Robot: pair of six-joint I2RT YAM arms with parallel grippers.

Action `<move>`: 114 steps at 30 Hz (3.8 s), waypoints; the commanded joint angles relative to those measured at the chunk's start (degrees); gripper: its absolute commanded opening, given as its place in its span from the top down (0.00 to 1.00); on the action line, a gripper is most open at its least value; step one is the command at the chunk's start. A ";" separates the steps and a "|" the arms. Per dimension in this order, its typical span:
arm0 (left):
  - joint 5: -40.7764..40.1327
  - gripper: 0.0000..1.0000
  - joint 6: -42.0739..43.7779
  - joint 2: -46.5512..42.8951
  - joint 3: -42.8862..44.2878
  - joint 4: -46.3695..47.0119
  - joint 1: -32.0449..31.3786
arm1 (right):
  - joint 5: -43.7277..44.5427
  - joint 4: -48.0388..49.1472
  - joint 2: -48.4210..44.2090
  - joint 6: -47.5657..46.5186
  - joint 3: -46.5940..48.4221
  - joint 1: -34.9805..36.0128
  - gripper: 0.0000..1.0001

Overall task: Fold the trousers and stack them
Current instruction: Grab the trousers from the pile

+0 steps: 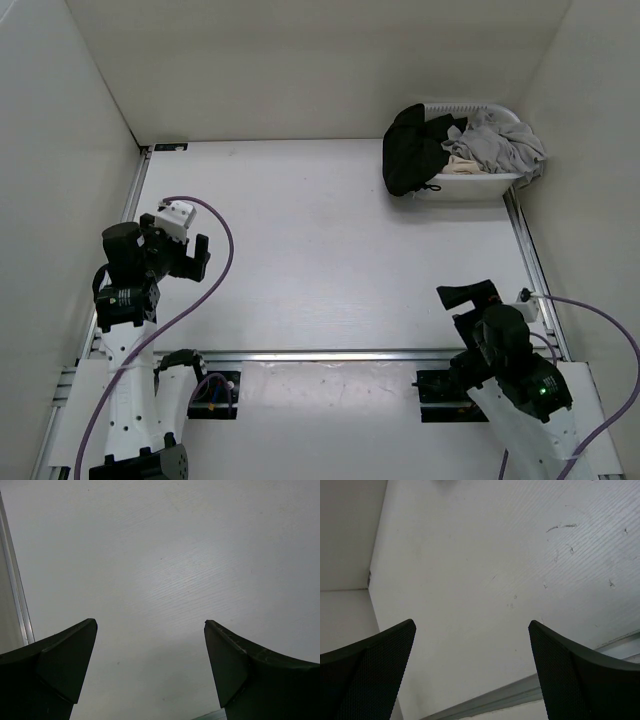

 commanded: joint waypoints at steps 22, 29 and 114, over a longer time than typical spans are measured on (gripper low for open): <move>7.95 0.00 5.50 25.32 20.03 -0.51 0.29 | 11.37 0.50 111.34 -57.96 108.50 -24.65 0.01; 8.48 0.00 4.88 32.55 18.90 -0.51 0.29 | 8.44 15.72 124.20 -58.30 104.28 -28.28 0.01; -14.71 0.00 -1.71 63.12 20.29 9.68 -24.50 | -21.14 22.93 102.07 -46.51 35.03 16.53 0.84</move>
